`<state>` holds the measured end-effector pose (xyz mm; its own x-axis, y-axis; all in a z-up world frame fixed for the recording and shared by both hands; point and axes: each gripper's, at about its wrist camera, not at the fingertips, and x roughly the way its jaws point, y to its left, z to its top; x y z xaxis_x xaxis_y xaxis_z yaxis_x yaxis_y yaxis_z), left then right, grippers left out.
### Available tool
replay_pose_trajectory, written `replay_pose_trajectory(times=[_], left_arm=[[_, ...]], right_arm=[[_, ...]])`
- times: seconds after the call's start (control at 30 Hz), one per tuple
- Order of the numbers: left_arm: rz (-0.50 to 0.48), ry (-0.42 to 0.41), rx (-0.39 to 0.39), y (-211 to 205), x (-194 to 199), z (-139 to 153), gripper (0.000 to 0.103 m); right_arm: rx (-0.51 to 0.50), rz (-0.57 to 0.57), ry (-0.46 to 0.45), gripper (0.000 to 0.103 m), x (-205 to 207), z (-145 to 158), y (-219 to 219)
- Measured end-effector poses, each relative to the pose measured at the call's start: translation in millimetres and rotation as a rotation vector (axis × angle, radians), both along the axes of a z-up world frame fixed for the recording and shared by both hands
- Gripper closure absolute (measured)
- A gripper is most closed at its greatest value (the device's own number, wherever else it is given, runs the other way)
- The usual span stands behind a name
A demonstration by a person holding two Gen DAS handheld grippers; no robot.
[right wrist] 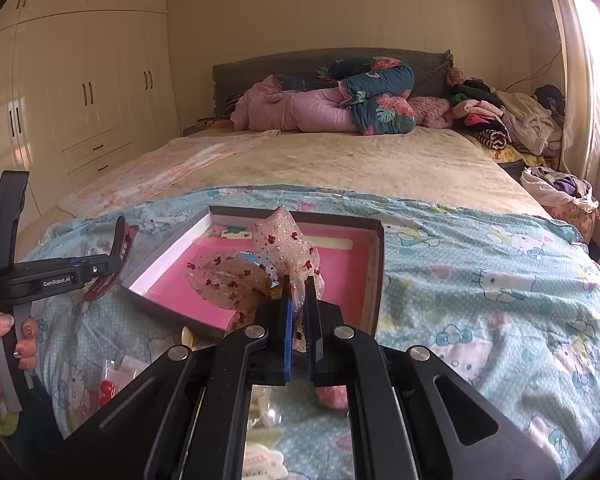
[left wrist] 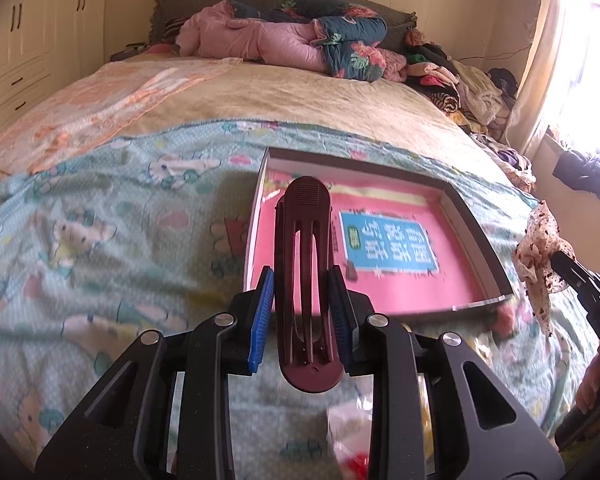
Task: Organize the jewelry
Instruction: 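Carry the brown clip and bow into the pink tray while both tools open to release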
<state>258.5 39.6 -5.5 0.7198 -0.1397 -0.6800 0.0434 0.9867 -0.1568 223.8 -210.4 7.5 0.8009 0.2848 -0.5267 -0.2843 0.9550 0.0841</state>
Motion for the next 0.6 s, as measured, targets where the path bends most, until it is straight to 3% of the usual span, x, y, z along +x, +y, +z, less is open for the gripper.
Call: replay_pose_trajectory(times=[0.3, 0.6], left_arm=[[-0.001, 0.001, 0.059, -11, 40, -6, 0.083], [-0.023, 0.070, 0.080, -20, 74, -32, 0.083]], right_arm=[[-0.005, -0.025, 0.024, 0.098, 45, -9, 4], [-0.010, -0.056, 0.116, 0.098, 98, -35, 1]])
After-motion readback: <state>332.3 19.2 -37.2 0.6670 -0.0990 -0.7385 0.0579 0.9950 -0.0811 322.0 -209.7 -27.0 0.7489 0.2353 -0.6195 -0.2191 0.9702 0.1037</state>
